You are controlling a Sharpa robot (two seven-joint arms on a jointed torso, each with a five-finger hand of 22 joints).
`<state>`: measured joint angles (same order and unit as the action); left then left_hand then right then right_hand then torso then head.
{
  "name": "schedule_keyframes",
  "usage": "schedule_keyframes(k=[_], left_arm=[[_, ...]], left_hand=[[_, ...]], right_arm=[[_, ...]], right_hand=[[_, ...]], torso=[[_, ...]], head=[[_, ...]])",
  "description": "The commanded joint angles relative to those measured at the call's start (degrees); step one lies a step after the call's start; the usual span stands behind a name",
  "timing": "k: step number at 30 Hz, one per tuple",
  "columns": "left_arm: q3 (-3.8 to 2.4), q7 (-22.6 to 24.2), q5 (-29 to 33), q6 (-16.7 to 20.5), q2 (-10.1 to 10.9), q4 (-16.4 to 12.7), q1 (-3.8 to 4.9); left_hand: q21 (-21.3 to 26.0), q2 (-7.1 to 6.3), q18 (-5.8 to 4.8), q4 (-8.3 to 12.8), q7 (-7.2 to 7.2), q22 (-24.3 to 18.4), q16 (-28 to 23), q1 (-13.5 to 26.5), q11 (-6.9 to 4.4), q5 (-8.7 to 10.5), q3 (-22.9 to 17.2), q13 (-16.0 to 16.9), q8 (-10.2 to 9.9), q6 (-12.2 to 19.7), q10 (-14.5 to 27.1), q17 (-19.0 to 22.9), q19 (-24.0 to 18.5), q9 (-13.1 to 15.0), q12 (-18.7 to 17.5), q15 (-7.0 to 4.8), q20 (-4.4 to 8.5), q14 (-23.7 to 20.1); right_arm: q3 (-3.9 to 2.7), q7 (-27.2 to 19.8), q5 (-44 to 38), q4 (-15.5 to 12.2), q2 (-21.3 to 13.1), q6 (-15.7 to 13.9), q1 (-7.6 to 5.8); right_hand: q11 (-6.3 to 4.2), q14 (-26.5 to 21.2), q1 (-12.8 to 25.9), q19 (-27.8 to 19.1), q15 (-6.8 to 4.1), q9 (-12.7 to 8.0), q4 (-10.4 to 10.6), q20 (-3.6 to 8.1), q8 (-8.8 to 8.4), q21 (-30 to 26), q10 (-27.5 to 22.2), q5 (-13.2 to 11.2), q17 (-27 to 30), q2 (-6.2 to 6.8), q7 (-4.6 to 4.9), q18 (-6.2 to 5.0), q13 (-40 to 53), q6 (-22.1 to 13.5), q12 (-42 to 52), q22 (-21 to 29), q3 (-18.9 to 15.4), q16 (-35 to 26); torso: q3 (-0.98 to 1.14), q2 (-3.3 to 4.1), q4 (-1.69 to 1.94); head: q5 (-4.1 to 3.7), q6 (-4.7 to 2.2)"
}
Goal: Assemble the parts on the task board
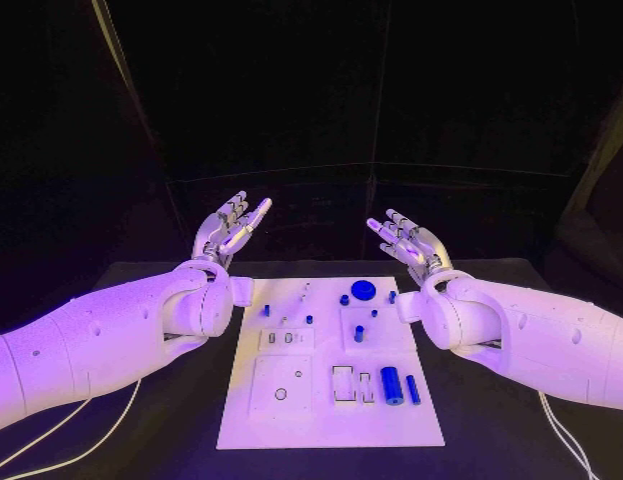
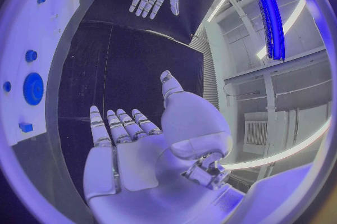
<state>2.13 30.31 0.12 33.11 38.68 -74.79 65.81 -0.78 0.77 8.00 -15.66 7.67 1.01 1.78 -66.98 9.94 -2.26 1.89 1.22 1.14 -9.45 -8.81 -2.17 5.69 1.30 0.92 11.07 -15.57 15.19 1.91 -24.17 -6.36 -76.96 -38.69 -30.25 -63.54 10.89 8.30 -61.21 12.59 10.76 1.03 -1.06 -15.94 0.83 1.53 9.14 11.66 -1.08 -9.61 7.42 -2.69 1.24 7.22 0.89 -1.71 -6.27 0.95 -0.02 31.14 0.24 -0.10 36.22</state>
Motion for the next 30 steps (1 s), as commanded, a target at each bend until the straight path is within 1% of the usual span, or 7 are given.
schedule_keyframes(k=[1, 6, 10, 15, 21, 25, 30], left_arm=[[0.06, 3.0, -1.0, -6.2, -0.4, 1.0, 0.41], [0.09, 3.0, -1.1, -6.4, -0.5, 1.1, 0.48], [0.09, 3.0, -1.1, -6.4, -0.5, 1.1, 0.48], [0.10, 3.1, -1.1, -9.1, 3.5, -0.9, 0.40], [0.10, 2.9, -1.1, -11.4, 6.0, -3.2, 0.56], [0.09, 2.3, -1.1, -13.5, 7.5, -5.1, 0.70], [0.08, 1.7, -1.1, -14.8, 9.8, -8.7, 1.05]], left_hand=[[-0.3, 0.03, 0.82, -1.0, 4.84, 0.1, 0.3, -2.7, 0.88, -0.45, 0.0, 0.1, 0.2, -0.7, -0.3, -0.1, 0.2, 0.1, 0.4, 0.32, -0.93, 0.9], [-0.4, 0.07, 0.92, -1.0, 5.17, 0.2, 0.3, -2.7, 1.18, -0.45, -0.1, 0.1, 0.3, -0.9, -0.4, -0.1, 0.3, 0.2, 0.4, 0.38, -1.01, 1.0], [-0.7, 0.18, 1.07, -1.0, 6.10, 0.4, 0.8, -3.0, 2.12, -0.44, -0.2, 0.3, 0.5, -2.1, -1.9, -0.5, 1.3, 0.3, 0.6, 0.64, -1.17, 3.3], [-3.1, 0.13, 0.74, -0.4, 7.30, 1.8, 4.6, -5.0, 4.03, -0.65, -0.3, 1.5, 2.2, -9.0, -12.0, -2.6, 8.7, 1.3, 2.9, 1.45, -1.07, 17.0], [-12.4, 0.78, 1.47, 0.5, 7.62, 6.2, 9.6, -7.9, 3.62, -0.37, 0.0, 3.1, 6.0, -23.8, -32.0, -4.6, 33.5, 3.0, 7.4, 0.22, -0.94, 32.7], [-13.9, 1.37, 2.59, 1.4, 6.89, 6.4, 10.9, -9.6, 1.99, -0.48, 0.5, 3.4, 8.8, -34.6, -40.5, -5.2, 38.6, 4.0, 9.5, -1.48, -0.56, 38.3], [-13.8, 1.84, 2.60, 2.5, 6.39, 5.8, 10.3, -10.7, 1.42, -0.48, 1.3, 2.7, 8.7, -36.8, -43.0, -5.5, 41.4, 3.4, 8.7, -2.10, 0.15, 40.8]], right_arm=[[0.20, 3.8, -6.5, 2.1, 0.9, 11.4, -0.70], [0.58, 5.4, -8.9, 4.8, 2.2, 16.1, -1.48], [0.68, 5.9, -9.5, 5.5, 2.5, 17.2, -1.67], [0.63, 2.7, -21.0, 6.0, -0.2, 8.8, -1.93], [0.59, 3.5, -30.2, 5.3, -1.7, 8.4, -2.77], [0.57, 5.2, -36.5, 4.7, -2.5, 9.1, -3.67], [0.55, 10.9, -50.0, 4.0, -2.9, 11.9, -5.61]], right_hand=[[1.41, 3.0, -4.8, 1.2, 1.24, 0.3, -1.7, -0.91, 0.49, 0.5, 2.4, 0.4, -0.4, -0.43, 6.85, -1.08, 0.3, 2.2, 0.7, -0.3, -0.3, 0.6], [3.86, 25.1, -10.9, 20.1, 2.78, 1.9, -6.2, -0.62, 3.37, 6.2, 24.0, 0.3, -2.4, -0.37, 8.79, -4.34, 2.4, 16.1, 5.6, -3.3, 1.2, 6.4], [2.22, 37.8, -14.0, 27.9, 0.78, 3.0, -9.2, -0.64, 6.23, 9.3, 36.3, 0.0, -2.8, -0.10, 7.85, -6.59, 2.7, 28.4, 9.0, -4.2, 2.7, 9.3], [0.32, 44.9, -15.8, 33.0, -1.28, 3.4, -11.7, -0.02, 8.16, 11.5, 42.5, 0.0, -2.8, 0.30, 6.27, -7.94, 2.4, 39.2, 9.9, -4.5, 3.9, 10.3], [-1.74, 54.1, -15.9, 39.7, -4.27, 2.9, -15.2, 2.82, 7.58, 14.4, 49.7, -0.3, -3.6, 0.40, 4.68, -7.86, 2.4, 44.2, 9.0, -4.9, 5.6, 10.8], [-2.86, 58.3, -16.5, 43.0, -5.71, 2.8, -15.7, 4.61, 7.24, 16.5, 53.1, 0.1, -4.5, 1.23, 4.00, -7.88, 2.4, 46.4, 8.0, -5.7, 6.8, 11.0], [-3.92, 64.0, -16.6, 46.8, -7.46, 2.8, -15.6, 6.61, 6.57, 20.3, 56.4, 0.5, -6.3, 2.71, 3.33, -7.85, 2.5, 48.5, 6.7, -7.5, 7.7, 12.0]], torso=[[0.00, 0.00, 0.01], [0.00, 0.00, 0.01], [0.00, 0.00, 0.01], [-0.31, 0.46, -0.32], [-0.32, 1.74, -0.39], [-0.40, 2.47, -0.21], [-0.30, 4.20, -0.39]], head=[[0.00, 0.00], [0.00, 0.00], [0.00, 0.00], [0.12, 0.12], [-0.07, -0.39], [-0.26, -0.66], [-0.39, -1.55]])
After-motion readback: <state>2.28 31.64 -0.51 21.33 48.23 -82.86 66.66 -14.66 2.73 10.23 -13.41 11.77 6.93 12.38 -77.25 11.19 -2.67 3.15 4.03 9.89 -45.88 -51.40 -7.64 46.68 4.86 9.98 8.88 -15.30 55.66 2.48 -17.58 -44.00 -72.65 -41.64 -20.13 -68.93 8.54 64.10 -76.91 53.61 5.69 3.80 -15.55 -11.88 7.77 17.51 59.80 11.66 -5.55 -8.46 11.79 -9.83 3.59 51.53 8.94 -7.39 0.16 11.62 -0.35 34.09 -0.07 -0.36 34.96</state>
